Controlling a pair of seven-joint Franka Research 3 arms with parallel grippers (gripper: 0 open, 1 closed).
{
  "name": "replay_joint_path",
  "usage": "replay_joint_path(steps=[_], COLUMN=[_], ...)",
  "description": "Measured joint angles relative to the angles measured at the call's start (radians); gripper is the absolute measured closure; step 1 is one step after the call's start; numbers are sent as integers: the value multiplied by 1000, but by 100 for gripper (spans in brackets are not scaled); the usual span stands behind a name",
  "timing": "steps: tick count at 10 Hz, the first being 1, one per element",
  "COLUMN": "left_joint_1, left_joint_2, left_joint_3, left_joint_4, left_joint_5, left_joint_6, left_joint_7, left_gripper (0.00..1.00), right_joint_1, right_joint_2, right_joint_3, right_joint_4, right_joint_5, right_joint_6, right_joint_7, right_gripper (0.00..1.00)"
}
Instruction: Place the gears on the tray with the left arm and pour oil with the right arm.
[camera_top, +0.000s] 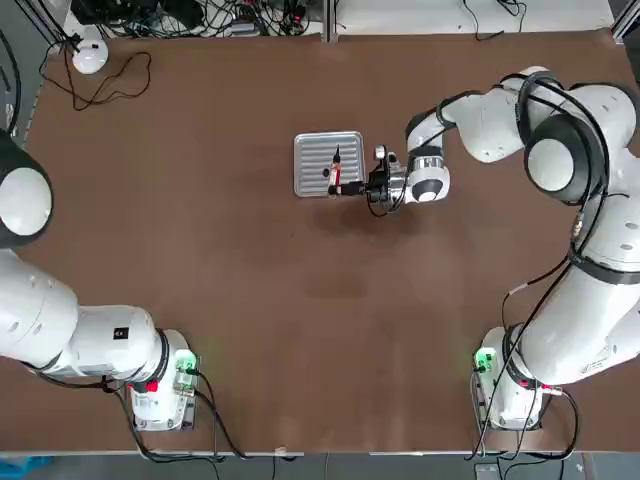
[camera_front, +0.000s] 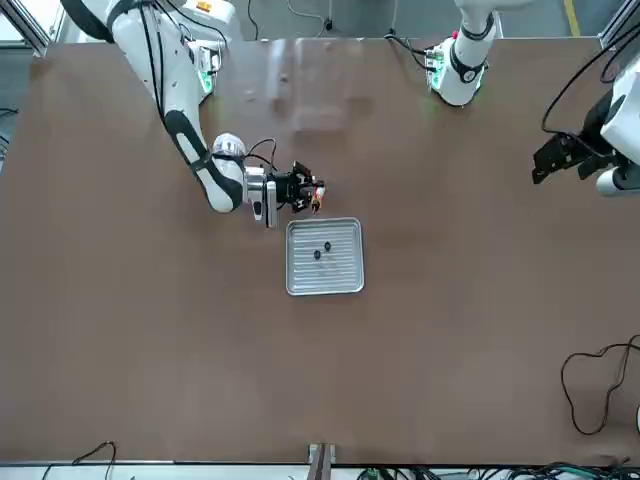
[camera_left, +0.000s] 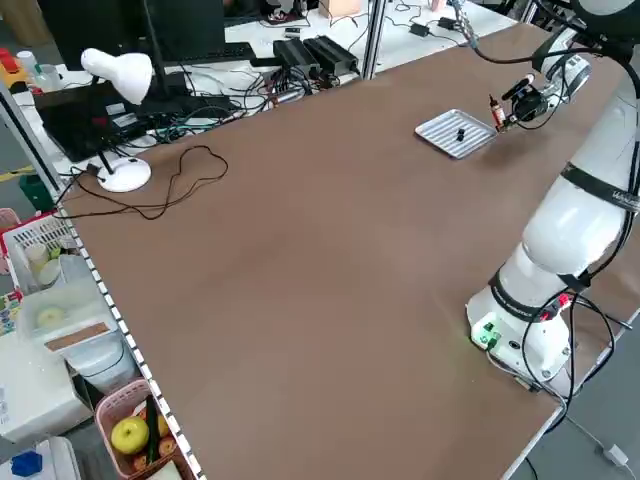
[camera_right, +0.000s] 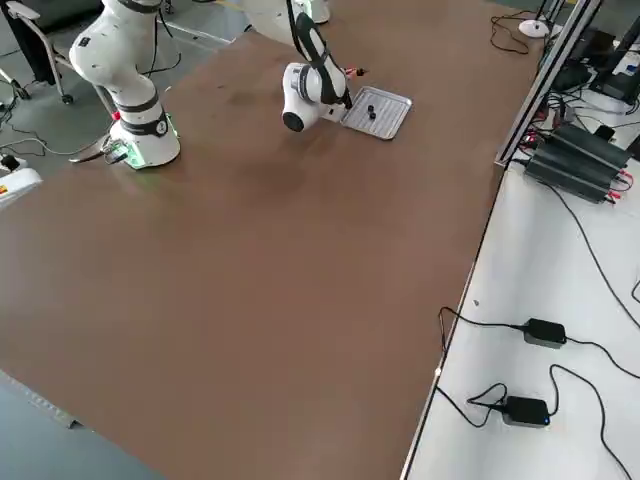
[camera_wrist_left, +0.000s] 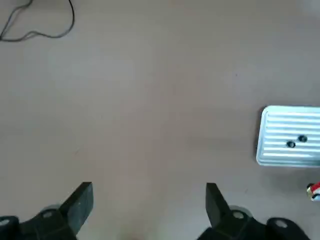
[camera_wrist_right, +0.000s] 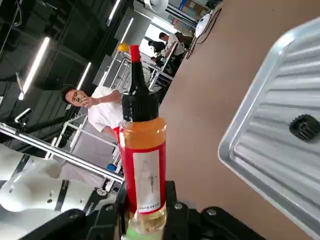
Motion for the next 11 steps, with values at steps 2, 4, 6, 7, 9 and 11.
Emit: replay_joint_path(steps=[2, 4, 6, 7, 9, 11], left_joint_1=[-31, -117, -63, -31, -15, -7], left_joint_2=[0, -15, -21, -20, -8, 0], left_joint_3=[38, 153, 98, 57, 46, 47], left_joint_4=[-16, -16, -16, -21, -27, -23], left_joint_5=[0, -24, -29, -29, -29, -29], left_joint_6=[17, 18, 16, 16, 17, 18], left_joint_7=[0, 1, 2, 2, 3, 3], left_gripper=[0, 0, 0, 0, 0, 0], right_joint_1=[7, 15, 21, 26, 29, 29], right_joint_2=[0, 0, 1, 3, 14, 25], right_joint_3=[0, 0, 0, 0, 0, 0], right_joint_4=[7, 14, 20, 26, 41, 54], right_joint_5=[0, 0, 0, 0, 1, 1], right_joint_6=[0, 0, 0, 2, 4, 9], right_joint_7=[119, 227, 324, 359, 441, 522], right_gripper=[69, 69, 69, 69, 69, 69])
